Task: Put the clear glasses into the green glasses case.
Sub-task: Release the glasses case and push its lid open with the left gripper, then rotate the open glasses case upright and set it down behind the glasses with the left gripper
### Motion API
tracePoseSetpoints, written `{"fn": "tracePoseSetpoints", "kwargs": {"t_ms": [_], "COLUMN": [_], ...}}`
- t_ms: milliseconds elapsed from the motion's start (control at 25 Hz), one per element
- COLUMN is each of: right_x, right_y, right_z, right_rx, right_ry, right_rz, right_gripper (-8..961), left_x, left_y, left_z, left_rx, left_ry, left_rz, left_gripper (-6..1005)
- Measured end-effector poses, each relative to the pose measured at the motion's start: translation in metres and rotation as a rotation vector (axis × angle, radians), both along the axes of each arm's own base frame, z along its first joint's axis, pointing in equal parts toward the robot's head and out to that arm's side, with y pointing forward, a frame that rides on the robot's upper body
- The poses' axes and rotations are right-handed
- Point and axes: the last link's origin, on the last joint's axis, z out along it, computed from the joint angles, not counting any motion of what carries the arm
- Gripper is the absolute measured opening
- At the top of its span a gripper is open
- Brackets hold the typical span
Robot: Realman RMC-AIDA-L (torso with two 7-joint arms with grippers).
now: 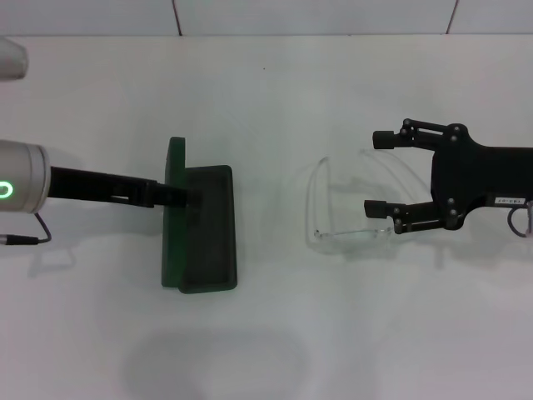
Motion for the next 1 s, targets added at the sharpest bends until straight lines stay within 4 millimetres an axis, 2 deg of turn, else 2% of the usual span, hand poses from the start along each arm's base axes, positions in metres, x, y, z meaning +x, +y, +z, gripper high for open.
{"fn": "tracePoseSetpoints", "kwargs": {"t_ms": [400,600,840,1000], "right_x": [0.003,0.004,0.005,0.003], "right_y": [-0.001,-0.002,-0.005,-0.007], "right_z": [0.001,0.0,0.0,-0.001], "right_rx": [0.003,0.003,-0.001,-0.014], "right_ry": [-0.003,-0.003,0.002,0.009], "right_rz": [-0.003,-0.005,-0.004,0.007], "right_gripper": [885,884,885,885], "left_x": [-0.001,-0.002,-0.005,0.001], "left_y": [0.003,0.003,0.003,0.012], "left_z": [-0.001,-0.001,0.0,0.006], "left_rx": [-0.001,-0.011,-0.013,0.018], "left_ry": [0.025,0.047,0.091,0.11], "left_rz": [0.045,0.018,-0.027,-0.102], "left_gripper": [772,555,347,235]}}
